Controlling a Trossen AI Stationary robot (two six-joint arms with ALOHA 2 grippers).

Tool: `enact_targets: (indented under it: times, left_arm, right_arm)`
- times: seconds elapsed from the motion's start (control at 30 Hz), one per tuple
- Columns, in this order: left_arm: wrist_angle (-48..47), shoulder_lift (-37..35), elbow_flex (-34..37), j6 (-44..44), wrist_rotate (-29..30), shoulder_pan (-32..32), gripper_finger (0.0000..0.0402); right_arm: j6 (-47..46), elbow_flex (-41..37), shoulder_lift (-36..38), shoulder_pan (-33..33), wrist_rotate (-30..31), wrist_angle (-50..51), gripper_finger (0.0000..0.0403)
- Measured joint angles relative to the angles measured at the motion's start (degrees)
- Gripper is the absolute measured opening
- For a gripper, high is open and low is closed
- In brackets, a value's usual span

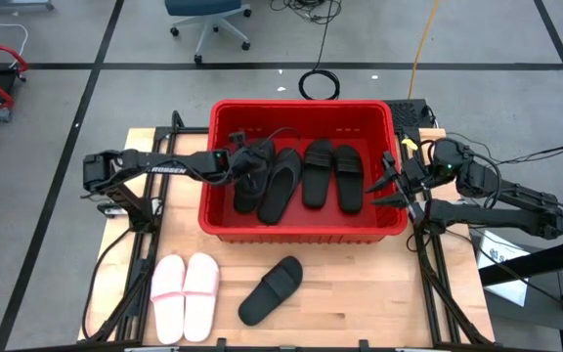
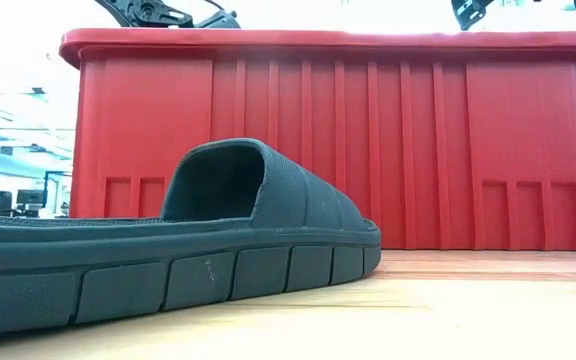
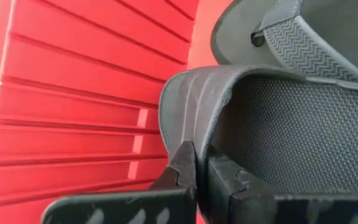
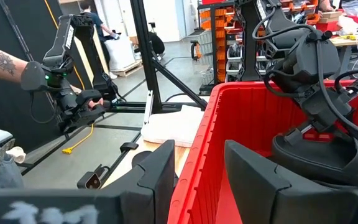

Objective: Pick and place slides into bin
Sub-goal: Put the black slide into the red bin

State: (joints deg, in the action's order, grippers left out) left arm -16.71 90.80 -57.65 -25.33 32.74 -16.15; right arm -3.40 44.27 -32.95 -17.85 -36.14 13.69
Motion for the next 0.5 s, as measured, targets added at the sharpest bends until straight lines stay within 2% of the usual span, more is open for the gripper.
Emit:
enact_targets:
  times: [0.33,0.5]
  left_arm:
    - [-0.1,0.0,0.0,2.1,-1.4,-1.2,0.0006]
    - [-0.2,0.0,-0.1,2.1,-1.6,-1.2,0.0031]
  right_arm:
    - [0.0,0.0,0.0,0.0,0.0,0.0,0.013]
    - [0.0,0.0,0.0,0.0,0.0,0.0,0.013]
